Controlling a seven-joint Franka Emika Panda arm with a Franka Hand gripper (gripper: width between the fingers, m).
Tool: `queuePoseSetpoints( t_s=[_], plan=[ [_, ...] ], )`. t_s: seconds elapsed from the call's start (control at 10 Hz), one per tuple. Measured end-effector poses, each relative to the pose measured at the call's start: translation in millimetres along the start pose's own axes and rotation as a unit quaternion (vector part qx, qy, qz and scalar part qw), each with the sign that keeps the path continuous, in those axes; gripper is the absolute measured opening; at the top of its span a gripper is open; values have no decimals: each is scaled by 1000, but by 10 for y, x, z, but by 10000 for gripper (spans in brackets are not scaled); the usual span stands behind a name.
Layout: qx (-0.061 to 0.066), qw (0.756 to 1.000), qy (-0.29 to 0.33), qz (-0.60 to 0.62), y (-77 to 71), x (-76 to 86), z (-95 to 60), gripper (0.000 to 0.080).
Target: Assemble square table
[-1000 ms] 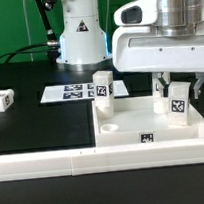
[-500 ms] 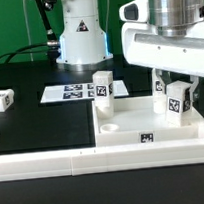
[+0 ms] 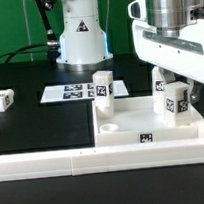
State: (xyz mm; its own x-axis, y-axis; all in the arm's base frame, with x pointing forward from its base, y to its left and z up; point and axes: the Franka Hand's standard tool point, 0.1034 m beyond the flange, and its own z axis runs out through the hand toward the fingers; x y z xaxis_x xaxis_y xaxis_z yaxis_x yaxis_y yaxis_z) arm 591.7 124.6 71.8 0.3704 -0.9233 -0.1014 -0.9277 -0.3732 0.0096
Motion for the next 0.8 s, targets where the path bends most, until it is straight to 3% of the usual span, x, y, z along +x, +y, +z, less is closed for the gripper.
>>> queuePoseSetpoints(
  t_s=[0.1,0.2,0.5,0.8],
  plan=[
    [0,1000,0,-15,1,0,2,500],
    [0,999,0,-42,1,-4,5,617],
    [-3,975,4,-221,-11,-25,-1,648],
    [-4,952,4,-308,-4,-11,5,649]
  ],
)
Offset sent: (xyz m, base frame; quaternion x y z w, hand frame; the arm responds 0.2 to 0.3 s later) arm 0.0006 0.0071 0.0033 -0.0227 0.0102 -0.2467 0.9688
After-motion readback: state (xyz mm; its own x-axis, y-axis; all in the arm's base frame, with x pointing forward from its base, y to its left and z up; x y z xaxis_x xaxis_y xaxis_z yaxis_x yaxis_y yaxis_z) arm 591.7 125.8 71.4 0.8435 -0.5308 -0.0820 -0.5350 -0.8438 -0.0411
